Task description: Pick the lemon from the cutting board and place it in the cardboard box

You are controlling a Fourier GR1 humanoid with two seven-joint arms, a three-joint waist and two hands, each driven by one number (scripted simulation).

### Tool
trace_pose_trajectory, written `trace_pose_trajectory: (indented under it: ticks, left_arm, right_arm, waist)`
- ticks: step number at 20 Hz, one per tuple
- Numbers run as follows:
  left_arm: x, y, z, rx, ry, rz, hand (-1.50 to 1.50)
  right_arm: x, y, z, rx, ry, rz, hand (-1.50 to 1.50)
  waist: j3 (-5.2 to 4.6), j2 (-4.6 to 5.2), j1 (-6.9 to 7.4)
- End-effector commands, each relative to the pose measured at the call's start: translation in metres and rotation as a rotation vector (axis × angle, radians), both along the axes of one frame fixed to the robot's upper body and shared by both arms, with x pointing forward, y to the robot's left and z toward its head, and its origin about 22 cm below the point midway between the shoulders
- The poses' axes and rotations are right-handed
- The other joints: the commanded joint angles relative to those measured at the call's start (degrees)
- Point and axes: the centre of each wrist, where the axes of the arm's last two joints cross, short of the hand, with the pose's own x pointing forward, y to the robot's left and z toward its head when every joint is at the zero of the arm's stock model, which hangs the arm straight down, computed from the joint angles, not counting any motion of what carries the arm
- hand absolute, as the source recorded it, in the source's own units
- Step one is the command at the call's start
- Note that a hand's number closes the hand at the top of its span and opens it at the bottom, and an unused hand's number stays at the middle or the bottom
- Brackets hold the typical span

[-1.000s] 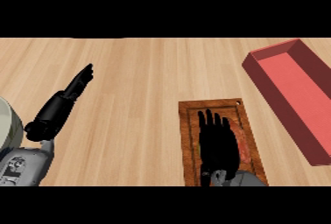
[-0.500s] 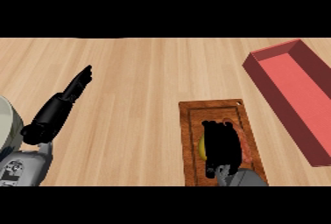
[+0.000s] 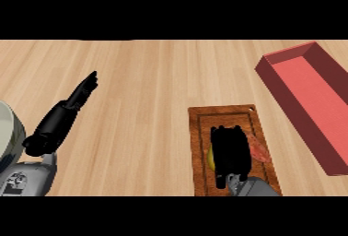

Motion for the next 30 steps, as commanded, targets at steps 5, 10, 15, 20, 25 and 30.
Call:
trace_pose_trajectory:
  ticks: [5, 10, 15, 20, 25, 30]
  left_arm:
    - [0.009, 0.004, -0.005, 0.011, -0.013, -0.014, 0.0]
    - [0.01, -0.018, 0.006, 0.009, -0.027, -0.042, 0.0]
    - [0.002, -0.012, -0.001, 0.004, -0.012, -0.027, 0.0]
    - [0.003, -0.017, 0.005, -0.019, 0.003, -0.032, 0.0]
    - [0.005, 0.001, -0.003, -0.009, 0.002, -0.012, 0.0]
    - [0.008, -0.009, 0.007, 0.001, -0.01, 0.001, 0.0]
  right_arm:
    - [0.097, -0.019, 0.035, 0.177, -0.081, 0.052, 1.5]
    - [0.144, -0.019, 0.043, 0.25, -0.211, 0.085, 1.5]
    - [0.172, -0.029, 0.095, 0.142, -0.367, 0.149, 1.5]
    - [0.166, -0.012, 0.126, 0.191, -0.521, 0.067, 1.5]
    - [0.176, -0.043, 0.165, 0.323, -0.685, -0.22, 1.5]
    - [0.184, -0.096, 0.186, 0.322, -0.763, -0.399, 1.5]
  waist:
    - [0.15, 1.04, 1.65]
    - [0.19, 1.05, 2.67]
    - [0.12, 0.5, 1.52]
    - [0.12, 0.09, 0.4]
    - [0.1, 0.31, 0.06]
    - [0.12, 0.28, -0.01]
